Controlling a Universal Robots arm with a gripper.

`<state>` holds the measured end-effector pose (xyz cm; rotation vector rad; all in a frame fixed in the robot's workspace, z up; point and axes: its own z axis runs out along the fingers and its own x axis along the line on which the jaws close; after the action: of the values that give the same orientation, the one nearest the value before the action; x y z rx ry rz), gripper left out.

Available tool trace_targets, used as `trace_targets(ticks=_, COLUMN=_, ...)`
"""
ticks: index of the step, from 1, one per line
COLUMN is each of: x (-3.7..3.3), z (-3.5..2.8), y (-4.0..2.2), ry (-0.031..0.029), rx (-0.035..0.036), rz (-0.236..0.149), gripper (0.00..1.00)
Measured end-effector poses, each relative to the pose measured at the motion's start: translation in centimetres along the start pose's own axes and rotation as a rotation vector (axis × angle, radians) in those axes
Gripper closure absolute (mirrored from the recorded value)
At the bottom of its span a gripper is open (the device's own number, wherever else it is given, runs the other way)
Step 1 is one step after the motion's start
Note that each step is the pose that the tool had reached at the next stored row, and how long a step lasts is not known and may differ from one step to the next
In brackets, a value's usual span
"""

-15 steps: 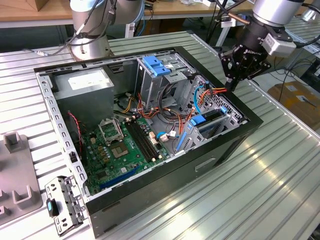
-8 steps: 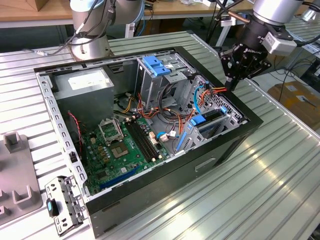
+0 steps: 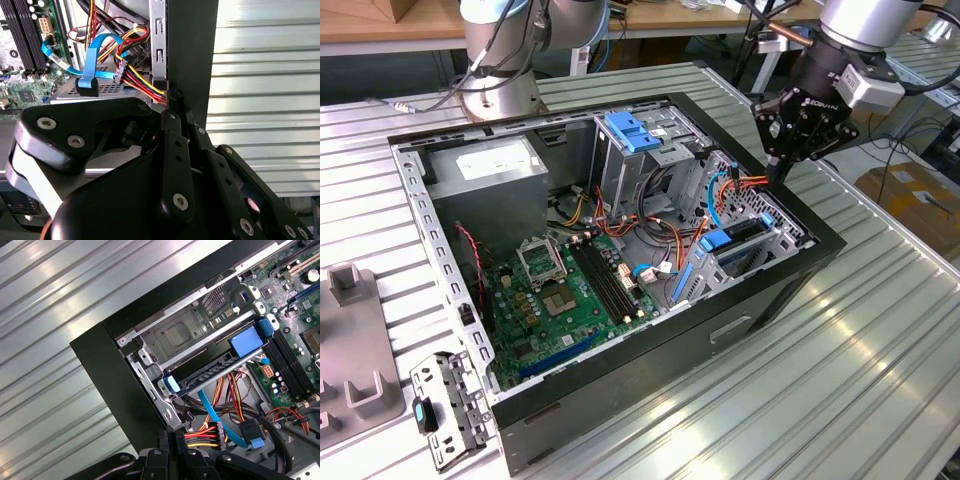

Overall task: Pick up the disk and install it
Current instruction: 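Insert the first disk wire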

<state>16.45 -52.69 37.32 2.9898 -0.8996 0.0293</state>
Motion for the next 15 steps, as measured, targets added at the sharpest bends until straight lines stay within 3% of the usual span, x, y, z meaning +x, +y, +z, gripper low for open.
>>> trace_targets(ticks=15, x=-0.12, z=0.0, y=0.08, ry=-0.0001, rx=-0.0001, rz=0.003, gripper=0.84)
